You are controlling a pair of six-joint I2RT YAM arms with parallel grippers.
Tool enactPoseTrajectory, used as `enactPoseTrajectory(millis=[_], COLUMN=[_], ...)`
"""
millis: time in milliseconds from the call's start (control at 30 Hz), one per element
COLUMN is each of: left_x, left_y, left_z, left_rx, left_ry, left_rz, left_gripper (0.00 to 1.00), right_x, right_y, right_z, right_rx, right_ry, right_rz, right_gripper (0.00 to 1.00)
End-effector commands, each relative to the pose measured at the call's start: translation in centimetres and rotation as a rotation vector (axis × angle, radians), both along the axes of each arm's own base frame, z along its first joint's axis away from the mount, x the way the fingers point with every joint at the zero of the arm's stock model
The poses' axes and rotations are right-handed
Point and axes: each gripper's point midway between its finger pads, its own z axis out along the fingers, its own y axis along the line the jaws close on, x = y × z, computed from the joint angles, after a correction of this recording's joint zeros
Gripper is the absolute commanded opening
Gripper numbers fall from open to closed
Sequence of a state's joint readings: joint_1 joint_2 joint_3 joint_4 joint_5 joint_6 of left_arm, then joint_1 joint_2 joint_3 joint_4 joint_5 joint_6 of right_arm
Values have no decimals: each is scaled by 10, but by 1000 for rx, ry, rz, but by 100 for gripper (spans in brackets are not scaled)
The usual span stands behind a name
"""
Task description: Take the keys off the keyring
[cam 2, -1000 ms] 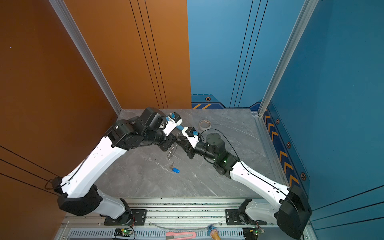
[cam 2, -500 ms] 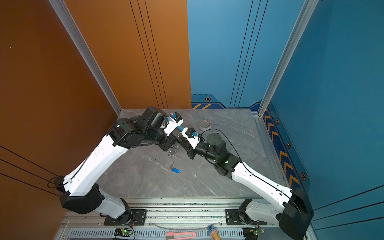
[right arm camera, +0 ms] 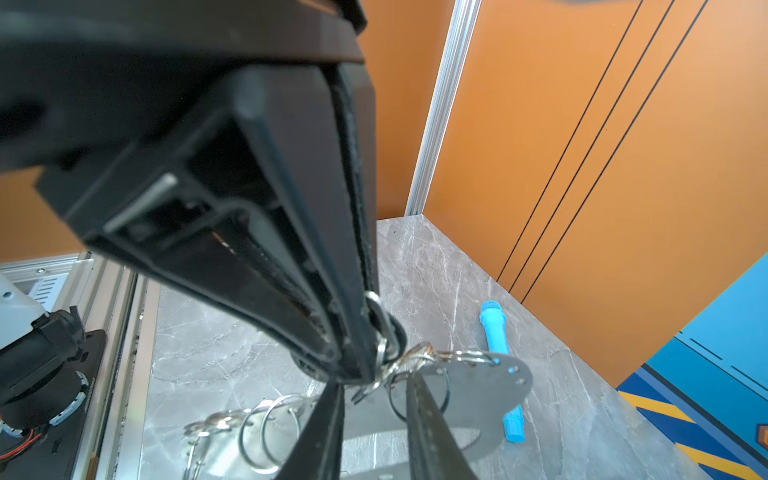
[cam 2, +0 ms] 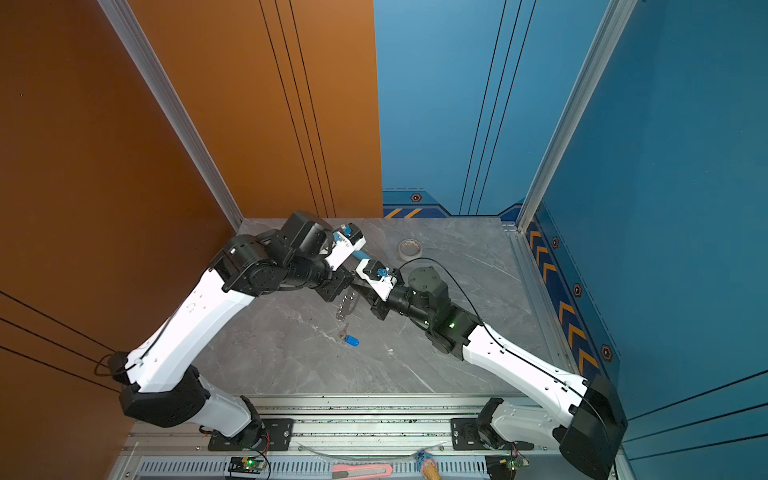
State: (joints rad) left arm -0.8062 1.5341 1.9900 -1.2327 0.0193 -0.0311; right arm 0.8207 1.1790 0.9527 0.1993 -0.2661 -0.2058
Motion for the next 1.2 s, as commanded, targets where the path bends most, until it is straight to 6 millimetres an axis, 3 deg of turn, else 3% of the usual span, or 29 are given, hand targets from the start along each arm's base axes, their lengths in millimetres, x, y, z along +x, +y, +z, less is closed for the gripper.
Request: enactPoseTrajectory(millis=[0, 233, 800, 933, 1167], left_x=[-7, -6, -1, 1, 0], left_y=[-5, -1, 3, 2, 5], left_z=[3, 3, 10, 7, 6], left_rx=[-10, 7, 19, 21, 48], left_ry=[14, 1, -23, -14, -15], left_rz=[-34, -27, -14, -16, -23], left_gripper=[0, 0, 0, 0, 0], right_x=[4, 5, 0, -6, -20], right_y=[-3, -10, -12, -10, -8], right_z=[14, 18, 14, 14, 18], right_rx=[1, 6, -16, 8, 91], right_ry=[-34, -40, -28, -14, 30], right_rz=[-34, -66, -47, -19, 74], right_gripper=[22, 11, 1, 7, 31])
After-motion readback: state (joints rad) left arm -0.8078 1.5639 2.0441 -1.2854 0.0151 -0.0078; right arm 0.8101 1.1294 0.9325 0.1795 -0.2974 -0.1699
